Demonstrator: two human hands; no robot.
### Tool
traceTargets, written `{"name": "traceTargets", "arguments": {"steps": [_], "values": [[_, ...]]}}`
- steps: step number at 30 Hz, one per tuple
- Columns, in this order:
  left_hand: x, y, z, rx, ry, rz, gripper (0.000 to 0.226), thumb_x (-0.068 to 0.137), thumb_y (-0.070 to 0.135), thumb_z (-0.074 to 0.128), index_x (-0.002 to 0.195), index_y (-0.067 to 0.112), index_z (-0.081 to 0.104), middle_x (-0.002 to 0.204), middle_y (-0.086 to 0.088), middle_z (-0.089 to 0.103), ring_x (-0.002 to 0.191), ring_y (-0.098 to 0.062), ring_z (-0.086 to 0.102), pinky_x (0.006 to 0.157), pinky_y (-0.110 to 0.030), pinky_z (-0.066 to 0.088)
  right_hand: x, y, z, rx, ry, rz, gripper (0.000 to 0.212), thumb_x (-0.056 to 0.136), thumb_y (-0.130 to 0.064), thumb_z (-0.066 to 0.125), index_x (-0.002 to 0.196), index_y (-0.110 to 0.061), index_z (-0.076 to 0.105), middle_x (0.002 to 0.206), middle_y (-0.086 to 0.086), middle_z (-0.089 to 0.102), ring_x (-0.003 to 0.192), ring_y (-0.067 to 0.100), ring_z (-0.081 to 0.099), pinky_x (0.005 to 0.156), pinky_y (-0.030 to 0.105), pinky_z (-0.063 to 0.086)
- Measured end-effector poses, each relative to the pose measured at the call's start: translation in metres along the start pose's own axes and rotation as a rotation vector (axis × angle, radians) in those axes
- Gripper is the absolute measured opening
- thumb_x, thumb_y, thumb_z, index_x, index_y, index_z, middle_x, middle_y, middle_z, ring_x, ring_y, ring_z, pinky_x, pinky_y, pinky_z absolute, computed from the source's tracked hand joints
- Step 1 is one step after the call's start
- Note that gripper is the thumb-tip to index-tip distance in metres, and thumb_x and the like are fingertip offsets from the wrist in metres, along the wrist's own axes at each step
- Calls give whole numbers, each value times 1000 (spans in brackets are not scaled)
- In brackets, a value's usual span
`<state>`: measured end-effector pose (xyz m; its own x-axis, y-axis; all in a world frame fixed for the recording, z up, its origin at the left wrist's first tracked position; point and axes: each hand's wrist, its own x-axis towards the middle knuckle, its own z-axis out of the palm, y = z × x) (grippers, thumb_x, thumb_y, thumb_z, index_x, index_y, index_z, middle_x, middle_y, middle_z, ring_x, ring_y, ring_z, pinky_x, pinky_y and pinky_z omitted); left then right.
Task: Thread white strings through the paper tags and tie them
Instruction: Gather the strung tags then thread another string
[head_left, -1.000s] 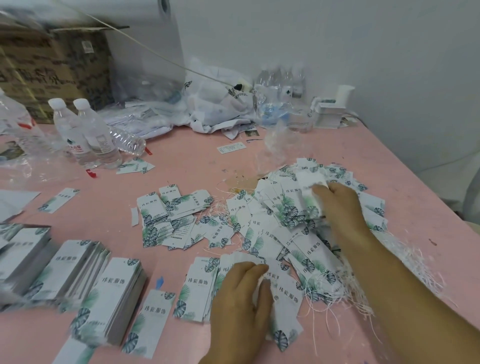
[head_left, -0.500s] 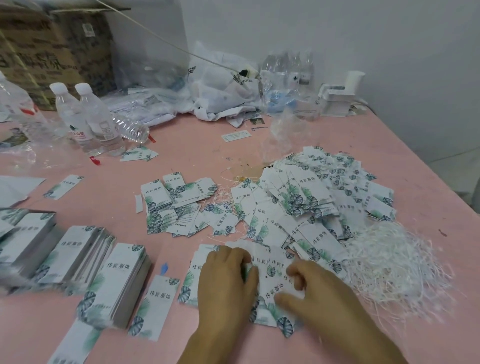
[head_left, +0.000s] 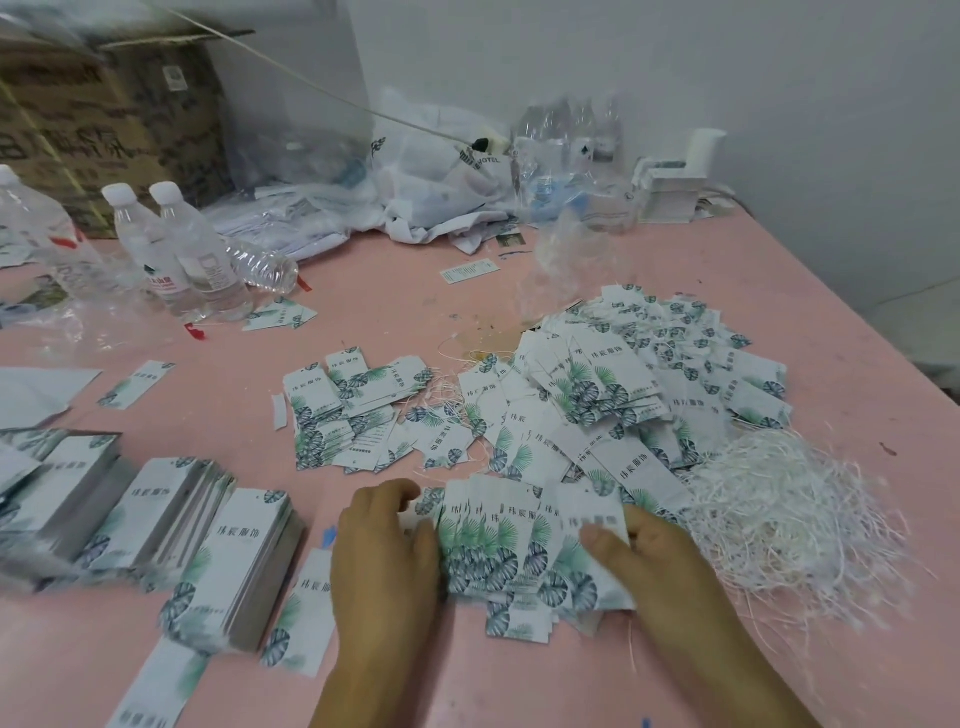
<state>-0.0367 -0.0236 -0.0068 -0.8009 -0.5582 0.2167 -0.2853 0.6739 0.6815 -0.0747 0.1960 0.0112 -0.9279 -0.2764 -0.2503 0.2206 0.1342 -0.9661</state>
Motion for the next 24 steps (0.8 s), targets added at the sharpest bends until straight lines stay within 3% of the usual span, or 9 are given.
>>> {"name": "traceTargets", "arguments": {"steps": [4,8,10,12,15,17,19,21,24], "values": [[10,-12,-9,103,-103,-124,58,77,31,73,130,15,55,119,-6,57,108,-27,56,86,-41,50,2,4,-3,188,140,-40,19,99,-25,53,102,-20,71,102,9,75,98,30,70,93,57,50],[13,-11,-13,65,-174,-199,54,75,46,73,122,21,60,106,1,63,92,-19,61,77,-35,52,-2,3,2,67,167,-112,22,101,-26,49,104,-29,70,102,-1,75,98,20,70,94,52,50],[14,-11,-13,6,-160,-213,55,76,42,77,123,19,60,105,2,62,90,-17,60,77,-34,50,-3,4,4,44,173,-141,19,99,-30,52,103,-22,68,99,14,72,97,36,66,90,58,50],[15,-11,-13,-64,-123,-223,53,76,34,80,122,18,59,100,5,61,87,-15,57,73,-31,45,-3,8,5,35,181,-116,29,97,-35,55,101,-7,61,106,38,53,100,57,49,84,69,46],[14,-11,-14,-160,-74,-236,41,77,24,82,111,20,58,88,12,58,77,-6,55,64,-29,41,-2,10,7,84,160,-67,37,96,-36,57,103,0,55,114,44,40,103,63,39,72,68,52],[15,-12,-16,-228,-66,-250,31,79,20,81,102,19,60,84,9,61,72,-3,57,57,-23,41,-2,11,7,125,152,-58,31,97,-35,57,101,-4,59,115,44,41,102,63,40,69,64,56],[18,-14,-18,-289,-72,-264,20,80,18,80,92,20,63,79,5,67,67,-3,62,52,-18,42,-3,11,7,147,144,-63,21,98,-31,54,100,-12,65,108,37,54,102,58,49,70,63,56],[20,-15,-22,-342,-78,-280,13,81,16,79,84,20,67,74,0,71,65,-11,67,52,-24,47,-4,10,8,174,136,-58,19,99,-26,52,99,-21,70,100,19,70,103,48,60,71,60,58],[21,-15,-25,-340,-64,-269,11,84,16,77,78,20,68,70,-3,71,65,-21,68,53,-36,51,-4,7,8,178,125,-36,20,99,-23,52,96,-25,71,97,11,74,95,36,68,68,56,59]]}}
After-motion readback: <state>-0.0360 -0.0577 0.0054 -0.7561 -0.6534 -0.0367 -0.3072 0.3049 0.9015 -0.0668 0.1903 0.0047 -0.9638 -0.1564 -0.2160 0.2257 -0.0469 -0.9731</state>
